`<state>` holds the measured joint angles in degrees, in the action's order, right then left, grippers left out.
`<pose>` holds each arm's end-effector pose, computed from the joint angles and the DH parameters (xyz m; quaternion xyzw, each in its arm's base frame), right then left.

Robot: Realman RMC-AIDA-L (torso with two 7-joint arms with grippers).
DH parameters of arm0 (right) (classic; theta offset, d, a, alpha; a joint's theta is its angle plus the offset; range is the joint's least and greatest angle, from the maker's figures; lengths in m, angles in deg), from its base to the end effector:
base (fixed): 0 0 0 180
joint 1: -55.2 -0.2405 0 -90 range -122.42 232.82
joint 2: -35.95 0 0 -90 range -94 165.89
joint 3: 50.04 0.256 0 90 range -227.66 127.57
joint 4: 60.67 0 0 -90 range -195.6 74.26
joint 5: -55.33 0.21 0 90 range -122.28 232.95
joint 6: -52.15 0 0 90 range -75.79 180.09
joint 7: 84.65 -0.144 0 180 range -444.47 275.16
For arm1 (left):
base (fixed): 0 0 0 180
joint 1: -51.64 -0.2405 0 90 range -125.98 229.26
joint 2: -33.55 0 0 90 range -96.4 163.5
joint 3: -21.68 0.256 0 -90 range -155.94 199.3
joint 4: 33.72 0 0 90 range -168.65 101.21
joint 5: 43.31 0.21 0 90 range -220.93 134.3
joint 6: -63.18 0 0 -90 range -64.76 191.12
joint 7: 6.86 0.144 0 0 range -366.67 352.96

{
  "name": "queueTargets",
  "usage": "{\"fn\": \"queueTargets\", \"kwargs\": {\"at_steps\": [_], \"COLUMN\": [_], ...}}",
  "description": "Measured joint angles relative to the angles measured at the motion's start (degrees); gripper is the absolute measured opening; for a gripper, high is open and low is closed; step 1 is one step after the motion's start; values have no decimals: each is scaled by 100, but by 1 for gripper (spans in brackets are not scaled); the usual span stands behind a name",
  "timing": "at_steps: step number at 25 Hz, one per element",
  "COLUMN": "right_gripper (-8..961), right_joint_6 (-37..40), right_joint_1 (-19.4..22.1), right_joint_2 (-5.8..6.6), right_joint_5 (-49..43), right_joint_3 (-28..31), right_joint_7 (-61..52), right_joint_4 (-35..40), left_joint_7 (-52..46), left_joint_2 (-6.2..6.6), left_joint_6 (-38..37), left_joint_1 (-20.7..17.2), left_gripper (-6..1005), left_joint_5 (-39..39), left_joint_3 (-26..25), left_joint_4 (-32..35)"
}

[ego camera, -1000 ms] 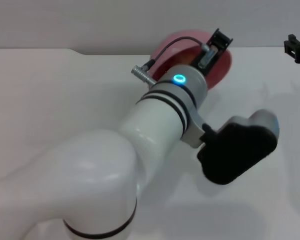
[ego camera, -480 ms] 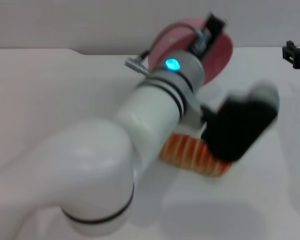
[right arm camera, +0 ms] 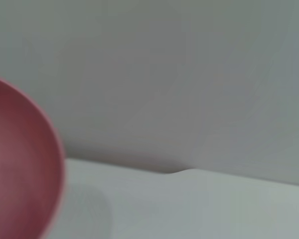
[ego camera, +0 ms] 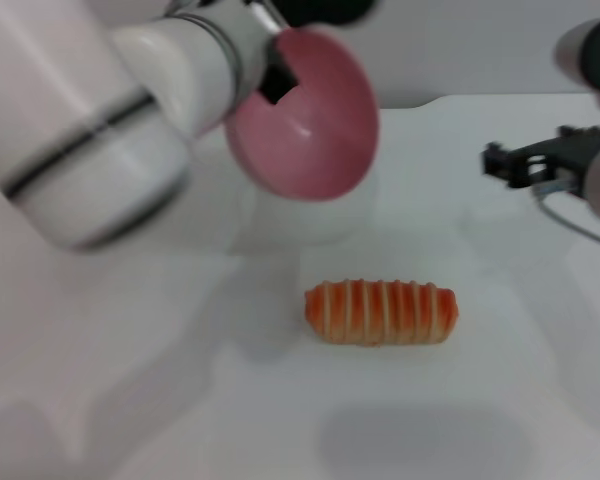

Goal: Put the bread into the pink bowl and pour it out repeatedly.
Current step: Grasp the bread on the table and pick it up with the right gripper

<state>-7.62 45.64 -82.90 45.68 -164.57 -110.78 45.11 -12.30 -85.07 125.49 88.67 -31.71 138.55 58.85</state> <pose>0.1579 0.3169 0.0027 -0.7645 0.3908 0.0051 0.5126 -0.0595 0.3748 -0.0278 -0.8527 -0.0747 0.1008 0.5072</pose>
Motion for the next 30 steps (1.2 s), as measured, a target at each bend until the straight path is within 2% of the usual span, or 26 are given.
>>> {"fn": "queueTargets", "kwargs": {"at_steps": [3, 4, 6, 10, 17, 30], "right_gripper": [754, 754, 753, 753, 753, 752], "right_joint_6": [-172, -237, -305, -277, -190, 313], "right_joint_1": [-125, -179, -260, -318, -512, -789], "right_joint_2": [3, 7, 16, 4, 4, -10], "right_joint_5": [367, 564, 972, 1349, 1601, 1961], "right_joint_3": [-185, -231, -275, -442, -693, -761], "right_joint_7": [40, 76, 168, 239, 250, 240], "right_joint_4": [-3, -26, -128, -452, -734, -1590], "left_joint_7": [20, 20, 39, 47, 102, 190], "left_joint_2": [25, 25, 40, 44, 33, 37], "left_joint_6": [366, 366, 481, 429, 364, 336], "left_joint_1": [-3, -3, -67, -67, 207, 250], "left_gripper": [31, 31, 31, 30, 30, 31], "left_joint_5": [-643, -643, -878, -892, -952, -974], "left_joint_3": [-537, -537, -876, -923, -989, -1003], "left_joint_4": [-29, -29, -141, -296, -751, -792]}}
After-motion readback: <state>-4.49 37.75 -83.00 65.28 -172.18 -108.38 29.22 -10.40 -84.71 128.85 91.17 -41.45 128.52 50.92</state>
